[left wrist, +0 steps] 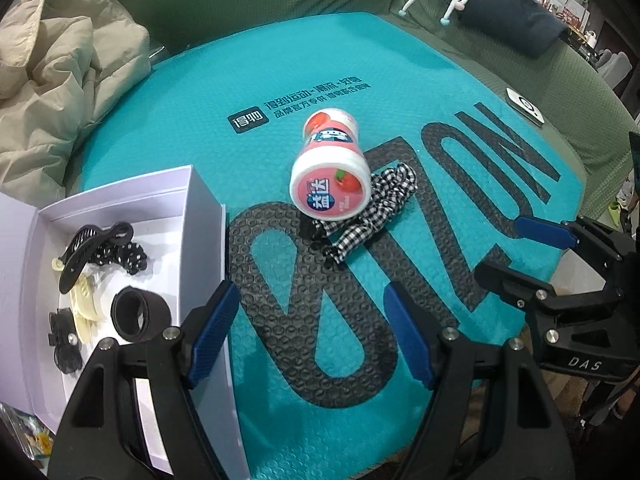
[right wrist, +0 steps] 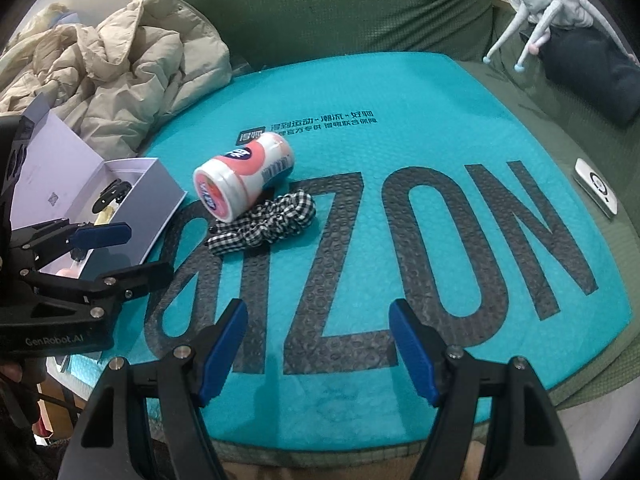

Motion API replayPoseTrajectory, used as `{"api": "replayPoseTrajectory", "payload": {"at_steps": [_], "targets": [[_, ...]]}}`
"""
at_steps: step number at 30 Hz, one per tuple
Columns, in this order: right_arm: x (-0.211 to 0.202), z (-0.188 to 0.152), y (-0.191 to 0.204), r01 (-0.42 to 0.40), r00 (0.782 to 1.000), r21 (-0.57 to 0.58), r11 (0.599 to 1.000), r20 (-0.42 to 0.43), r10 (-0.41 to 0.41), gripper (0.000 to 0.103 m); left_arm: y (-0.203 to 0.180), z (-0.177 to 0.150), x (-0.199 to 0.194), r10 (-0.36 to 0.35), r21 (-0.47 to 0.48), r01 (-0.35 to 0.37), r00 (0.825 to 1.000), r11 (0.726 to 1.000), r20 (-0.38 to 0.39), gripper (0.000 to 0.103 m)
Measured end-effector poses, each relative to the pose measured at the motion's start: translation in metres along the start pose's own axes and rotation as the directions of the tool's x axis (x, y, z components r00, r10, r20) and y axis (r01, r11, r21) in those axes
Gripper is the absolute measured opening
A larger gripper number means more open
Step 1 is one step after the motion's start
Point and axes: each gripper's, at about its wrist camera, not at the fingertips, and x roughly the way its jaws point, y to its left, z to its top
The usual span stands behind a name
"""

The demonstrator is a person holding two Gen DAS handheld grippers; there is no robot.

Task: Organize objects
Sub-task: 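Grasp the pink candy bottle with the left tool while the right tool grasps the gingham scrunchie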

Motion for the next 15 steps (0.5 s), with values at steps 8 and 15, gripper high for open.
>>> {"api": "replayPoseTrajectory", "payload": {"at_steps": [8, 15], "targets": [[0.018, 0.01, -0.004, 0.0, 1.0, 0.003, 1.0, -0.03, 0.0, 0.074, 0.008, 0.01, 0.009, 0.019, 0.024, -0.019, 1.0, 1.0, 0.011, 0.074], [0.034, 0.024, -0.004, -0.026, 0.999, 0.006, 1.0, -0.037, 0.026, 0.074, 0.015, 0.022, 0.017, -0.026, 0.018, 0.026, 1.0, 0.999, -0.003, 0.074]]}}
